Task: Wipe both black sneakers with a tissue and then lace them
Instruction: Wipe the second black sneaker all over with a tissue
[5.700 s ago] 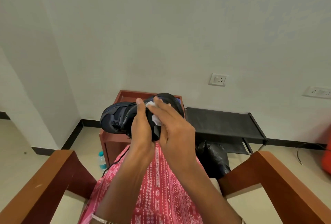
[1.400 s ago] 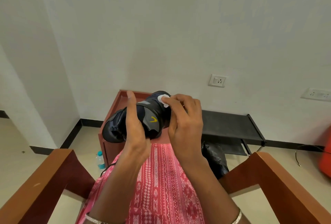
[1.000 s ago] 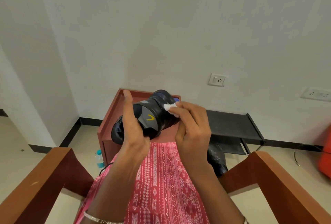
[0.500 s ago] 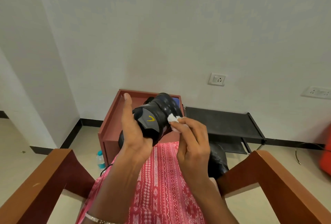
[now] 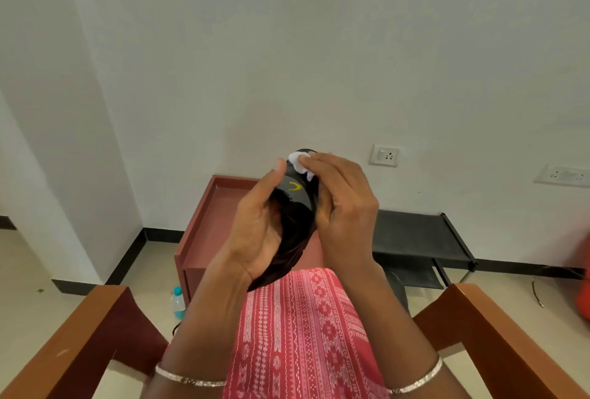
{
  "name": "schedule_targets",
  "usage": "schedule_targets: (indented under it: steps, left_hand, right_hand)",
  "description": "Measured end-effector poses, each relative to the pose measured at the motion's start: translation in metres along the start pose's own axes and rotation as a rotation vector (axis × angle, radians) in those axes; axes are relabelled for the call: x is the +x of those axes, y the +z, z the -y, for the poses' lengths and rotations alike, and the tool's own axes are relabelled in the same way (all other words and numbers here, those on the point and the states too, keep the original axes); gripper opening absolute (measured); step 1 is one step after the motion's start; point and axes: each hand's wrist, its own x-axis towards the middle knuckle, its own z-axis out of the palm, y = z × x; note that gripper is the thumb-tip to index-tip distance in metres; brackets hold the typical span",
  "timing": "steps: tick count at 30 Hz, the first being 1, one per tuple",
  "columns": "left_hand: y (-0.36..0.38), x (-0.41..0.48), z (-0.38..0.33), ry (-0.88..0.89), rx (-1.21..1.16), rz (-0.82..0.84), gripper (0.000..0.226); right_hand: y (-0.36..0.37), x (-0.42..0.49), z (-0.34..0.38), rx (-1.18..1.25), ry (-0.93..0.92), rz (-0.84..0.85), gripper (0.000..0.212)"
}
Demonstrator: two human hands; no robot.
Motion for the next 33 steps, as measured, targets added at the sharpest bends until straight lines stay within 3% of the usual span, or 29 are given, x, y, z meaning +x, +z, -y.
schedule_targets:
  steps: [5, 10, 20, 28, 31, 33]
  left_hand:
    - [0.005, 0.012, 0.005, -0.032, 0.083, -0.031, 0.064]
    - [-0.001, 0.018, 0.014, -0.025, 0.012, -0.105, 0.067]
    - [0.011, 0.036, 0.007, -0.027, -0.076, -0.097, 0.071]
    - [-0.005, 0.032, 0.017, -0.009, -0.151, -0.230, 0.076]
    - [-0.005, 0.033, 0.023, -0.032, -0.154, -0.245, 0.077]
    - [-0.003, 0.032, 0.024, -0.033, -0.157, -0.249, 0.078]
  right_hand:
    - [-0.010, -0.025, -0.015, -0.053, 0.040, -0.053, 0.028]
    - [-0.018, -0.063, -0.029, -0.110, 0.053, -0.028, 0.029]
    - [-0.008, 0.005, -0.017, -0.043, -0.001, -0.072, 0.034]
    - [-0.011, -0.069, -0.022, -0.123, 0.013, -0.040, 0.025]
    - [-0.010, -0.057, -0.020, -0.191, 0.004, -0.086, 0.019]
    - [-0.009, -0.034, -0.016, -0.193, 0.003, -0.111, 0.030]
